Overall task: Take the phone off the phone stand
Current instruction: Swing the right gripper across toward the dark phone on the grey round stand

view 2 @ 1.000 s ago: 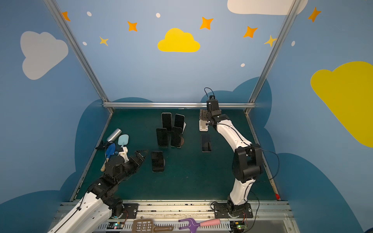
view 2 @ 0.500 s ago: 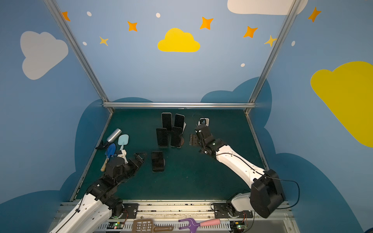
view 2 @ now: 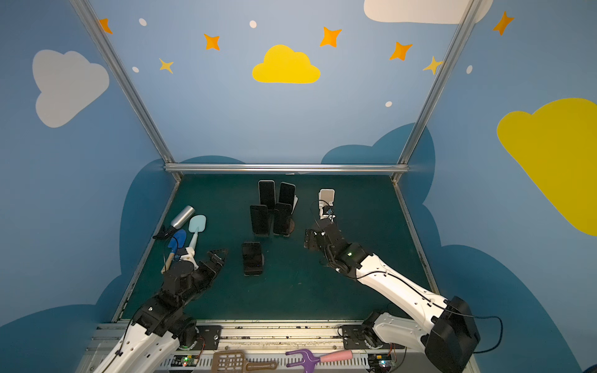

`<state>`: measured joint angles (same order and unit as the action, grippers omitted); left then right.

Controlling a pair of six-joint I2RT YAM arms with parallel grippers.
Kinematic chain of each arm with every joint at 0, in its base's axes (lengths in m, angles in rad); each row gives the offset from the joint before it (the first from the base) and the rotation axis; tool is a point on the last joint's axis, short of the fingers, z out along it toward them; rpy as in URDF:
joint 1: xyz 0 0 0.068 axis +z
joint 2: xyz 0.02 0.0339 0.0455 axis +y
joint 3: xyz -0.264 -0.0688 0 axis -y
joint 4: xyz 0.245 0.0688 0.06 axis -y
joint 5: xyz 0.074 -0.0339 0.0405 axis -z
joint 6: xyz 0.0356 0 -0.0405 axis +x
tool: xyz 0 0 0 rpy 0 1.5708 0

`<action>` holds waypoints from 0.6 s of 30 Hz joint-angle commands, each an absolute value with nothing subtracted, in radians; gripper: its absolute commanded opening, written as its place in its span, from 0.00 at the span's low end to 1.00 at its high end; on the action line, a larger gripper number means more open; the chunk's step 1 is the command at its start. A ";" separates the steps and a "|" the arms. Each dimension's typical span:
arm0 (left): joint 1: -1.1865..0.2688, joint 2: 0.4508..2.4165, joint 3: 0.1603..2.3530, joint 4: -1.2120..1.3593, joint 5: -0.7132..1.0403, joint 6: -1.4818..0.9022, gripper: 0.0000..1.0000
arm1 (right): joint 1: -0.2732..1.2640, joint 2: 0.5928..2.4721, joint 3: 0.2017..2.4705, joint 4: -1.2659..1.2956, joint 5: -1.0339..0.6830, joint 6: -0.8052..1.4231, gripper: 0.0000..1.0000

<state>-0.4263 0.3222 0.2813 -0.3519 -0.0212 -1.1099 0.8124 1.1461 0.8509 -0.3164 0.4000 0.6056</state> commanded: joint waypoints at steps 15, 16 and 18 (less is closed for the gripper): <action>-0.426 0.158 0.224 -0.446 -0.081 -1.086 1.00 | 1.153 1.265 0.911 -0.379 0.723 0.766 0.85; -0.426 0.170 0.232 -0.448 -0.083 -1.081 1.00 | 1.150 1.277 0.914 -0.379 0.728 0.764 0.86; -0.427 0.191 0.242 -0.421 -0.059 -1.043 1.00 | 1.149 1.298 0.915 -0.342 0.703 0.741 0.86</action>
